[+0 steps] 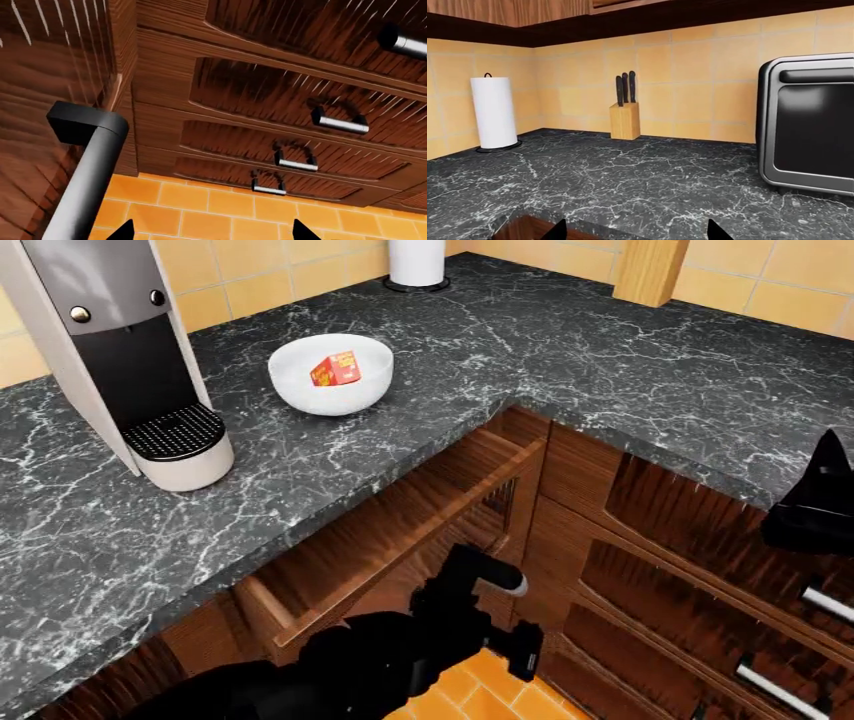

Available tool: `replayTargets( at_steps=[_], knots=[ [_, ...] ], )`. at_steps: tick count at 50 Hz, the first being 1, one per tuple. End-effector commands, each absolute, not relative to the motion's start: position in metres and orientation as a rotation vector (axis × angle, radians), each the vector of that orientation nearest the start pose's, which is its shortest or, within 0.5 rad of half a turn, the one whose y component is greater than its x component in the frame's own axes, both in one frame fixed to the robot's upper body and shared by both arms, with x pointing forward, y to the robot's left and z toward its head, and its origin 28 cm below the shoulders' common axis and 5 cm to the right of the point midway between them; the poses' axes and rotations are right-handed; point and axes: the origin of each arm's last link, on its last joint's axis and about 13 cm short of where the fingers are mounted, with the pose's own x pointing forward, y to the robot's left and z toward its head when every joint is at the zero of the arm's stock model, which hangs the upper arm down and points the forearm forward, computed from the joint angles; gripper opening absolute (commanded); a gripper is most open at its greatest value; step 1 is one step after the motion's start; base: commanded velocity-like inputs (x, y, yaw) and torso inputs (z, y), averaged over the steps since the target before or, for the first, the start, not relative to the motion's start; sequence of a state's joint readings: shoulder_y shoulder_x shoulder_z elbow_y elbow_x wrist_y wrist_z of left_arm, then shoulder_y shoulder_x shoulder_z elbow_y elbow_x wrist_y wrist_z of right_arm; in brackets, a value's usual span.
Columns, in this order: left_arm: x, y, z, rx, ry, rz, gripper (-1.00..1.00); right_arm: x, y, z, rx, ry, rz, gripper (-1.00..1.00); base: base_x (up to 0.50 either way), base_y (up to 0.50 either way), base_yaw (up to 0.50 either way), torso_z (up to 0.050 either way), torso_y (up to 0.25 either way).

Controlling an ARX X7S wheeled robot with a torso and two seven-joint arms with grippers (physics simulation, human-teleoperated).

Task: Place the bar in the bowl and close the drawer.

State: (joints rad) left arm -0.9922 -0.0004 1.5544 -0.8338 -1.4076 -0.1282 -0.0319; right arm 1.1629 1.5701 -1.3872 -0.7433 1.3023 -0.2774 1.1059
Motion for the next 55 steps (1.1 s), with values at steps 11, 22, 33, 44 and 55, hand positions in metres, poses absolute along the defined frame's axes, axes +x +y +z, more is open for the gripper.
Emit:
replayTargets(
  at_steps=[11,22,33,44,55],
  knots=[
    [0.323,0.107,0.019,-0.052,0.65,-0.553,1.0,0.162,-0.192,0.238,0.026,-0.155,-0.318,1.0,0.0,0.0,0.0,-0.001,0.0],
    [0.326,0.117,0.015,-0.062,0.664,-0.481,1.0,0.162,-0.192,0.237,0.027,-0.154,-0.319,1.0,0.0,0.0,0.0,0.0,0.0],
    [0.333,0.131,0.013,-0.061,0.658,-0.382,1.0,0.161,-0.191,0.236,0.03,-0.152,-0.327,1.0,0.0,0.0,0.0,-0.001,0.0],
    [0.34,0.148,0.012,-0.064,0.651,-0.28,1.0,0.161,-0.19,0.236,0.034,-0.149,-0.314,1.0,0.0,0.0,0.0,0.0,0.0],
    [0.345,0.161,0.013,-0.082,0.642,-0.191,1.0,0.161,-0.191,0.235,0.038,-0.146,-0.314,1.0,0.0,0.0,0.0,0.0,0.0]
  ],
)
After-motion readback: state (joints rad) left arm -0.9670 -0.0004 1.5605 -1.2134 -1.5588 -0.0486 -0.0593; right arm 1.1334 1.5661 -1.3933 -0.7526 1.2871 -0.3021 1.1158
